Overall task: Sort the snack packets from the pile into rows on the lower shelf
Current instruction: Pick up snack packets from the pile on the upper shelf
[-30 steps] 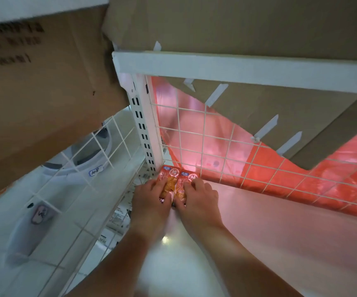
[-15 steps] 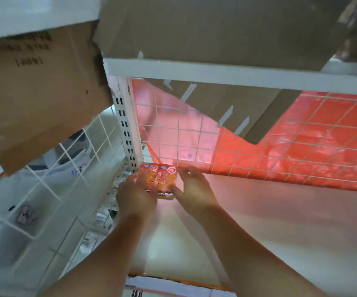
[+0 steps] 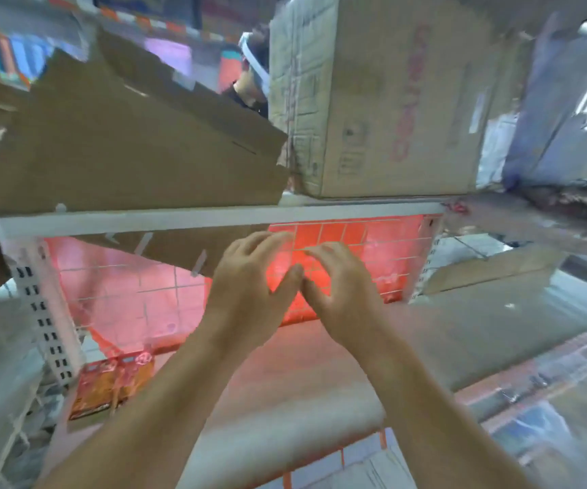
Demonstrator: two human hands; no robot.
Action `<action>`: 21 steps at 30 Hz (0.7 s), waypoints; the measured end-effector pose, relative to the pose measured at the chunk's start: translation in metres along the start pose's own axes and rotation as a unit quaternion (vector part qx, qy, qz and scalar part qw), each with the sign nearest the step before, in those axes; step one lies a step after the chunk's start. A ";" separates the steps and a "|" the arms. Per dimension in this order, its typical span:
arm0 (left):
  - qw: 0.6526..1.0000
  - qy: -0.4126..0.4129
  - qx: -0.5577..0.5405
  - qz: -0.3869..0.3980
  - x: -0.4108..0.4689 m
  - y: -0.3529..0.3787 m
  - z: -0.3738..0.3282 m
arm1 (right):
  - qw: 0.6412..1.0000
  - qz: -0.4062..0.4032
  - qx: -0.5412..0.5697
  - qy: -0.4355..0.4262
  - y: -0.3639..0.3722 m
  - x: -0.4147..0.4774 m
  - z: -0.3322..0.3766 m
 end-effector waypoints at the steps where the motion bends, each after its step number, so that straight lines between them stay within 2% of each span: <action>1: 1.000 0.022 -0.010 -0.004 0.015 0.000 -0.021 | 1.000 -0.023 -0.005 -0.004 -0.028 0.004 0.002; 5: 0.993 0.099 -0.068 0.011 0.068 0.009 -0.101 | 0.991 -0.126 -0.037 0.005 -0.139 0.007 -0.006; 10: 0.982 0.164 -0.088 0.015 0.118 0.034 -0.190 | 0.970 -0.229 -0.068 0.034 -0.261 -0.006 -0.036; 15: 0.971 0.211 -0.108 0.024 0.156 0.082 -0.267 | 0.949 -0.285 -0.126 0.045 -0.360 -0.023 -0.081; 21: 0.963 0.233 -0.130 0.025 0.187 0.150 -0.352 | 0.937 -0.303 -0.164 0.059 -0.460 -0.039 -0.143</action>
Point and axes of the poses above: each hand's wrist, its own x-axis towards the middle knuckle, its own y-axis out of the palm, z = x × y, the point moved 8 cm from there along x, towards the middle knuckle, and after that the axes turned 9 degrees about y, right-handed, at the moved point
